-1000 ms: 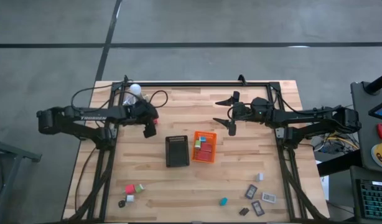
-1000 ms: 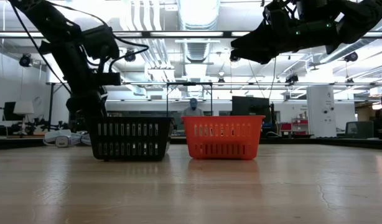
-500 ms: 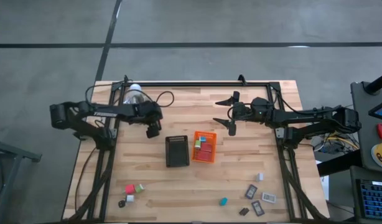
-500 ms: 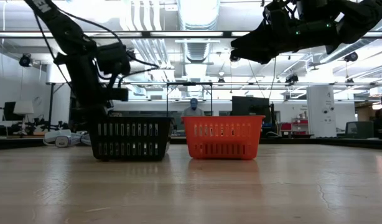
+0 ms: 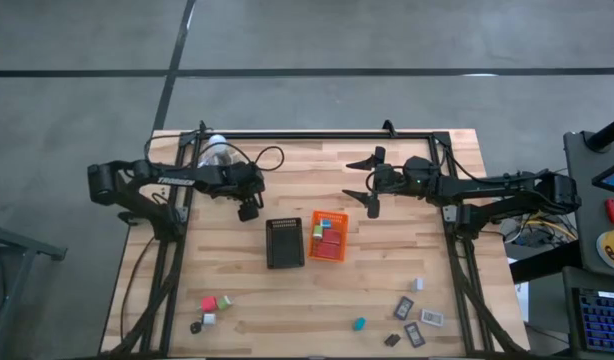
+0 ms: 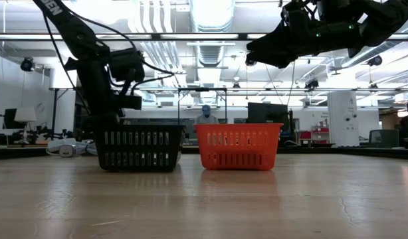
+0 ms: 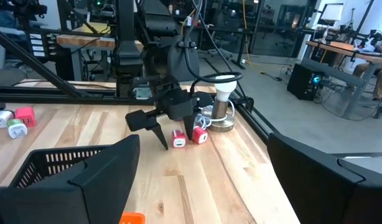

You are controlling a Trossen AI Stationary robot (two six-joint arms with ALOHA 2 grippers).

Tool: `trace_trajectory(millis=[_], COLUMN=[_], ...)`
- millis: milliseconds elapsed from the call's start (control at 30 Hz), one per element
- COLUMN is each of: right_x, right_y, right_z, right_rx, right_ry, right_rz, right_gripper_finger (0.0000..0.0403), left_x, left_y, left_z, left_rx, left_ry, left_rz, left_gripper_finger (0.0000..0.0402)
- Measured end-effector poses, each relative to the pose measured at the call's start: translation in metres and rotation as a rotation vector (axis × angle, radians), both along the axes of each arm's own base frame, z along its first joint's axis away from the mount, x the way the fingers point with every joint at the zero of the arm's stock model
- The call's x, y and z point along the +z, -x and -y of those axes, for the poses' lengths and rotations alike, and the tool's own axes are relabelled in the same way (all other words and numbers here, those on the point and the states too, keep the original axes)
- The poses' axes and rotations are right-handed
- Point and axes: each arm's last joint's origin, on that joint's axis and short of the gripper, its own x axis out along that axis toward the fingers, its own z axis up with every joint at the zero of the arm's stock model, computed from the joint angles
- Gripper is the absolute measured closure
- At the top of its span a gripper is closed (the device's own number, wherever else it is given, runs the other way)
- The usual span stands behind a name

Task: Pick & Place Office items
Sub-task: Put the bottom light pink charger adapter into the orange bin

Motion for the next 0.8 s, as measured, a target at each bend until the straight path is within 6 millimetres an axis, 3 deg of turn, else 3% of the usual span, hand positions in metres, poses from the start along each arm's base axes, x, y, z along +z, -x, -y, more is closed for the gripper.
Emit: trace_trajectory(millis=[800], right_x=[0.0000], right_y=[0.0000], right_z=[-0.0001], right_rx=[0.000], right_ry=[0.000], right_rz=[0.000], right_gripper_finger=[0.0062], left_x=[-0.0025], left_y=[0.0040], left_z=[-0.0009], left_rx=[0.006], left_ry=[0.010], left_rz=[-0.011], left_gripper_finger=[0.0270])
